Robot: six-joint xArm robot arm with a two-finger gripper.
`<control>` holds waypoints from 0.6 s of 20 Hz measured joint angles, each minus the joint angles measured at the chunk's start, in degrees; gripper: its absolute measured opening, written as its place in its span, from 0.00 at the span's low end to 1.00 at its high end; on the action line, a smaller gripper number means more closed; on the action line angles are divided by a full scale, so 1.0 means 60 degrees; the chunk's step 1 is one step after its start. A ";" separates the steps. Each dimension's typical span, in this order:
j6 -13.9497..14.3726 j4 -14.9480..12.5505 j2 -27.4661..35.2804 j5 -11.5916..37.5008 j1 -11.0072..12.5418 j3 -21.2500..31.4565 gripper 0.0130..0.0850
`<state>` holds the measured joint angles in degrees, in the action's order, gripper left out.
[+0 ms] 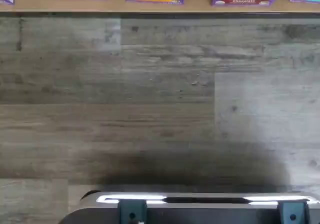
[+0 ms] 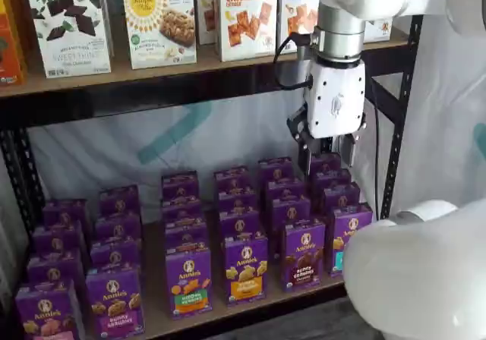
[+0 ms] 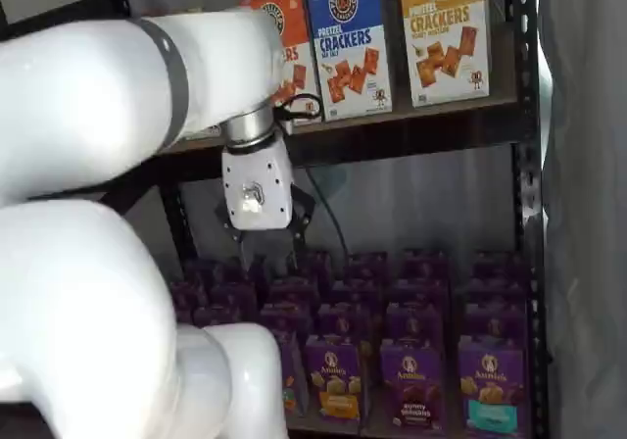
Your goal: Pick up the purple box with a brown patch in the center, on the bottom shelf, the fifth box from the left
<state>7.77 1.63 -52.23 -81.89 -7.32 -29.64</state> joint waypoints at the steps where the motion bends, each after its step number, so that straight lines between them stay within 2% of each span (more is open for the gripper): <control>1: 0.0057 -0.0077 0.0016 -0.0022 -0.0044 -0.0011 1.00; 2: 0.0226 -0.0337 0.0049 -0.0064 -0.0193 -0.0042 1.00; 3: 0.0264 -0.0398 0.0036 -0.0041 -0.0216 -0.0035 1.00; 12: 0.0339 -0.0605 -0.0020 0.0445 -0.0231 0.0215 1.00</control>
<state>9.80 -1.99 -52.35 -79.23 -8.70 -28.35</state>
